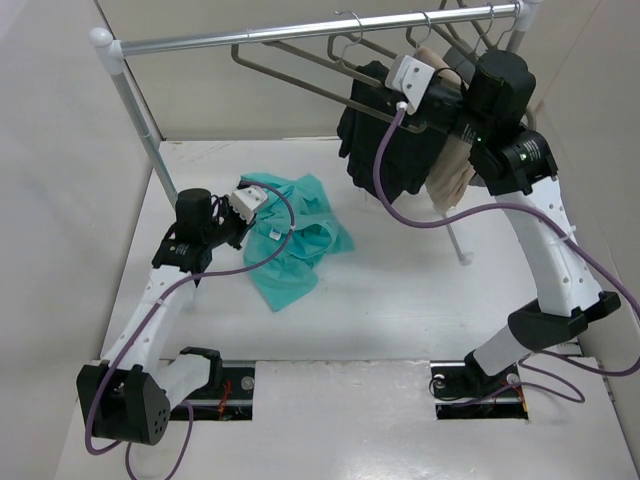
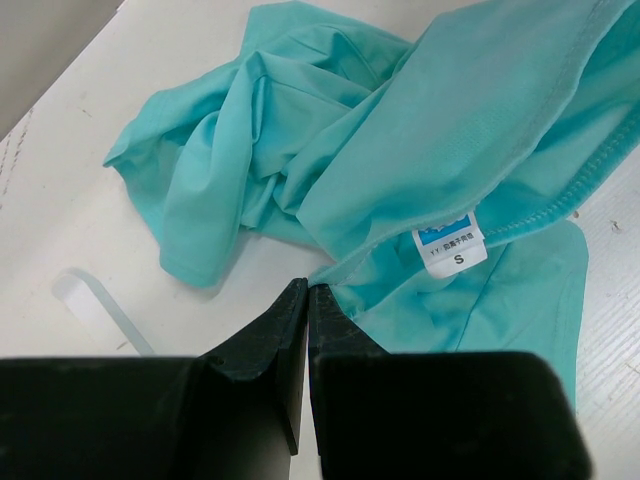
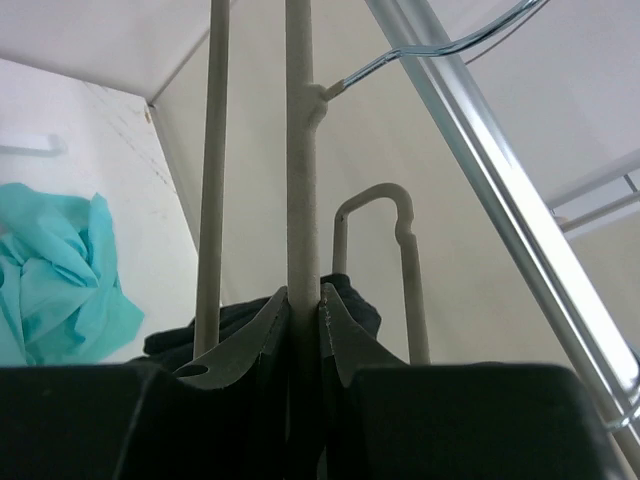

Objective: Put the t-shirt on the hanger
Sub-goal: Grab a hanger with the right arm, then place tshirt on hanger

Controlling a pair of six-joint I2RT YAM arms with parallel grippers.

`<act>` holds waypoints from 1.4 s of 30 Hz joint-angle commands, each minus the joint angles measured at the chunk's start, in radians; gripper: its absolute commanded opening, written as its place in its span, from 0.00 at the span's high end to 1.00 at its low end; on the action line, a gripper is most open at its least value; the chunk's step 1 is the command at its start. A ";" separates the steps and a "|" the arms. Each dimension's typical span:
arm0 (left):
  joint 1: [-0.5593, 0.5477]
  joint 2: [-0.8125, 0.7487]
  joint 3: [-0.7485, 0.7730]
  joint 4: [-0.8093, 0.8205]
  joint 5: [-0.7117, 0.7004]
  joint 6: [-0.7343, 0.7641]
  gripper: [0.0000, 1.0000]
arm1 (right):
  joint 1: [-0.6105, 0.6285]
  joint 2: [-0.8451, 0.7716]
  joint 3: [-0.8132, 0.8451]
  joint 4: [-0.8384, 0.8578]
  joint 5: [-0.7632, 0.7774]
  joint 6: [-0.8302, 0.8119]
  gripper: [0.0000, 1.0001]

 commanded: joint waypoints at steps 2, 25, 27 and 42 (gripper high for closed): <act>-0.004 -0.036 -0.004 0.035 0.015 -0.006 1.00 | 0.016 -0.047 -0.002 0.130 0.004 0.013 1.00; -0.004 -0.036 -0.022 0.026 0.033 -0.015 1.00 | 0.055 -0.135 -0.261 0.210 -0.142 -0.042 1.00; -0.004 -0.045 -0.022 0.015 0.033 -0.006 1.00 | 0.055 -0.170 -0.357 0.162 -0.142 -0.105 1.00; -0.004 0.007 -0.002 -0.043 0.032 -0.013 1.00 | 0.019 -0.420 -0.756 -0.172 0.117 -0.219 1.00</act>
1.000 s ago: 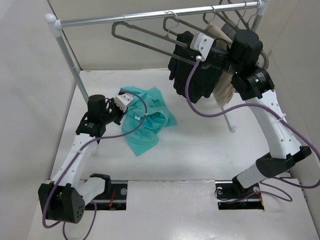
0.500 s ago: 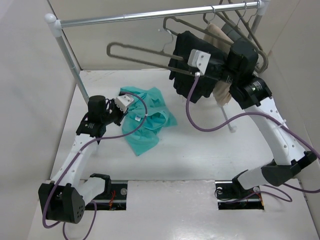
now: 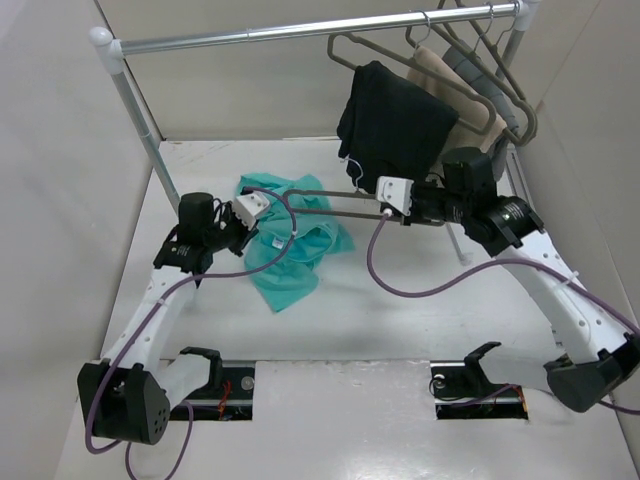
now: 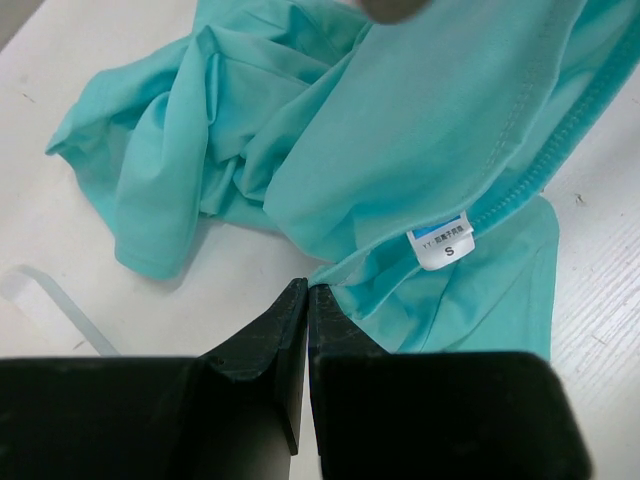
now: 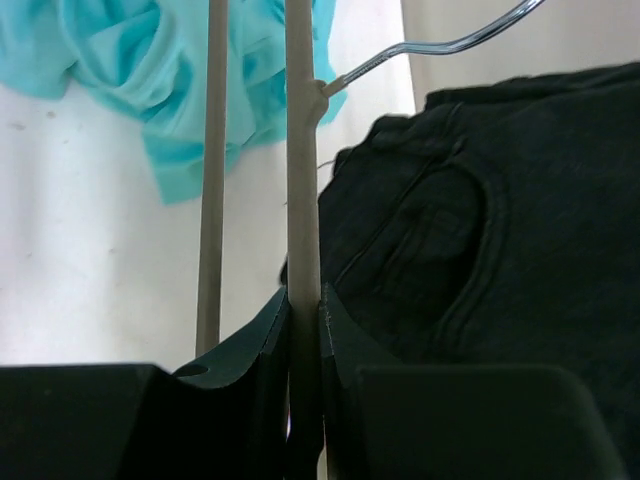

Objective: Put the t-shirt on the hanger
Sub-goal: Place tshirt on hanger

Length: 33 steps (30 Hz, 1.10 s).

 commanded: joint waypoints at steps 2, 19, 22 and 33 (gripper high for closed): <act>-0.004 0.041 0.031 -0.006 -0.025 -0.023 1.00 | 0.026 -0.126 -0.033 -0.027 0.019 -0.015 1.00; -0.004 0.083 0.083 -0.025 0.001 -0.051 1.00 | 0.132 -0.193 -0.143 0.032 0.048 0.014 1.00; -0.004 0.083 0.092 -0.025 0.011 -0.042 1.00 | 0.155 -0.172 -0.143 0.054 0.057 0.014 1.00; -0.014 0.083 0.111 -0.052 0.051 -0.022 1.00 | 0.195 -0.108 -0.145 0.134 0.112 0.014 1.00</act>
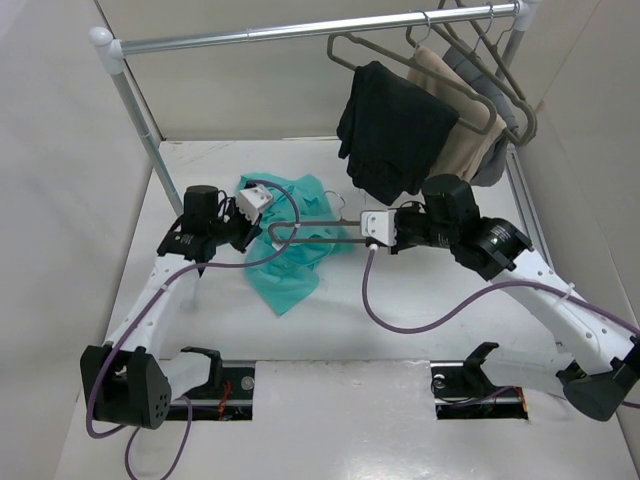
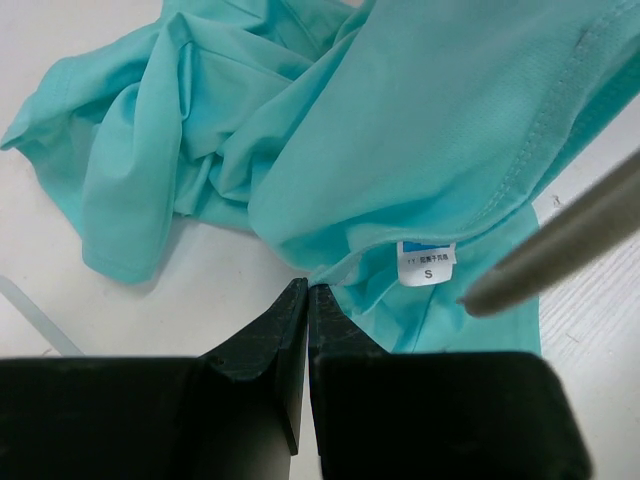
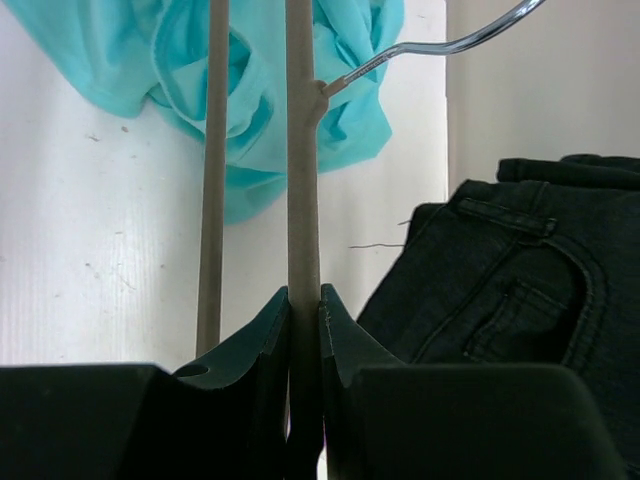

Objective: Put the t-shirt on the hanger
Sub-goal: Place tshirt on hanger

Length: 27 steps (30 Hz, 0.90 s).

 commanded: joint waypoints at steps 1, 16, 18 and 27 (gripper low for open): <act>-0.003 -0.007 0.059 -0.005 0.043 0.010 1.00 | 0.008 0.001 0.004 0.121 0.022 0.015 1.00; -0.003 -0.007 0.059 0.014 0.053 -0.009 1.00 | 0.037 -0.012 -0.052 0.115 0.111 -0.045 1.00; -0.003 0.003 0.059 0.014 0.070 -0.018 1.00 | 0.038 -0.012 -0.074 0.175 0.130 -0.045 1.00; -0.003 0.003 0.084 -0.015 0.082 -0.027 1.00 | 0.056 0.095 -0.083 0.290 0.162 -0.080 1.00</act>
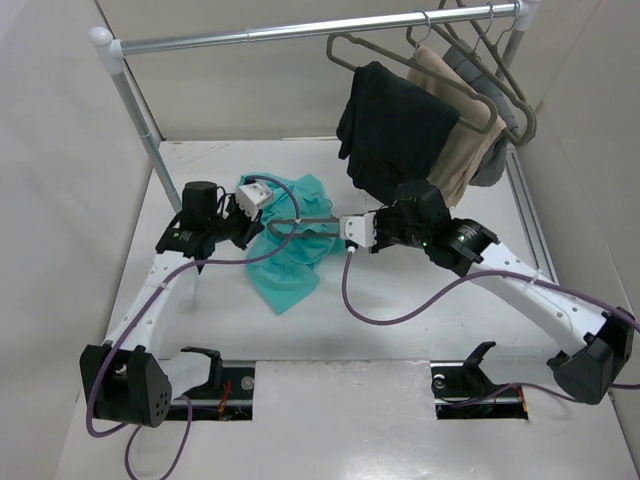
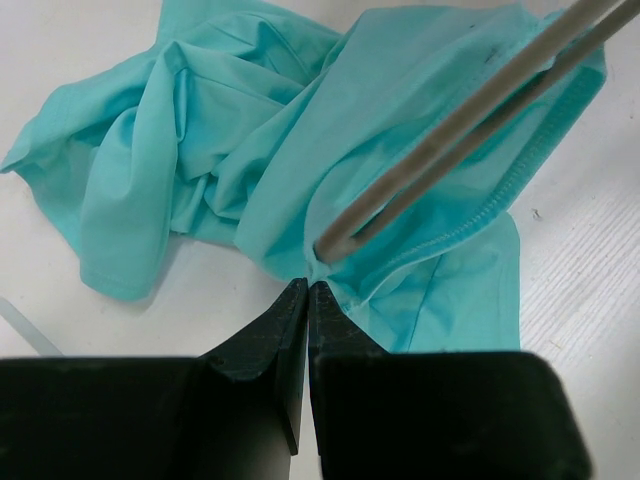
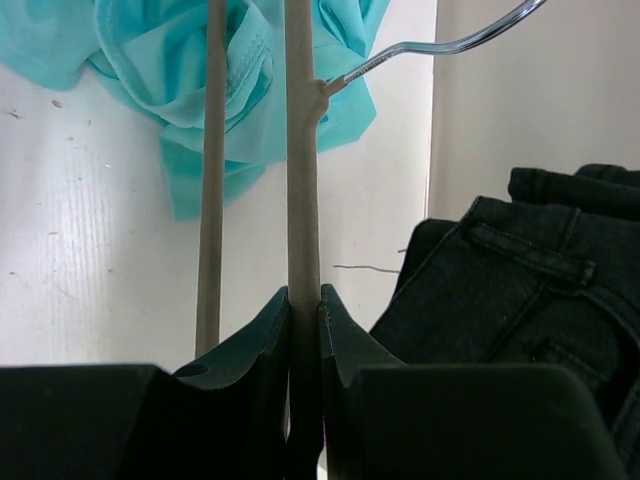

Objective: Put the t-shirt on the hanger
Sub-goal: Place tshirt on hanger

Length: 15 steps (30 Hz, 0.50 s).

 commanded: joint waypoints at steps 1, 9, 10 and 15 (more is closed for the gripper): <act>-0.003 -0.006 0.046 -0.002 0.035 -0.014 1.00 | 0.021 0.017 0.003 0.113 0.027 -0.034 1.00; -0.003 0.003 0.065 -0.002 0.035 -0.025 1.00 | 0.030 0.027 -0.030 0.104 0.014 -0.094 1.00; -0.003 0.003 0.065 -0.002 0.026 -0.025 1.00 | 0.042 0.027 -0.030 0.104 0.014 -0.094 1.00; -0.003 0.023 0.088 -0.002 0.035 -0.046 1.00 | 0.087 0.018 -0.050 0.064 0.011 -0.103 1.00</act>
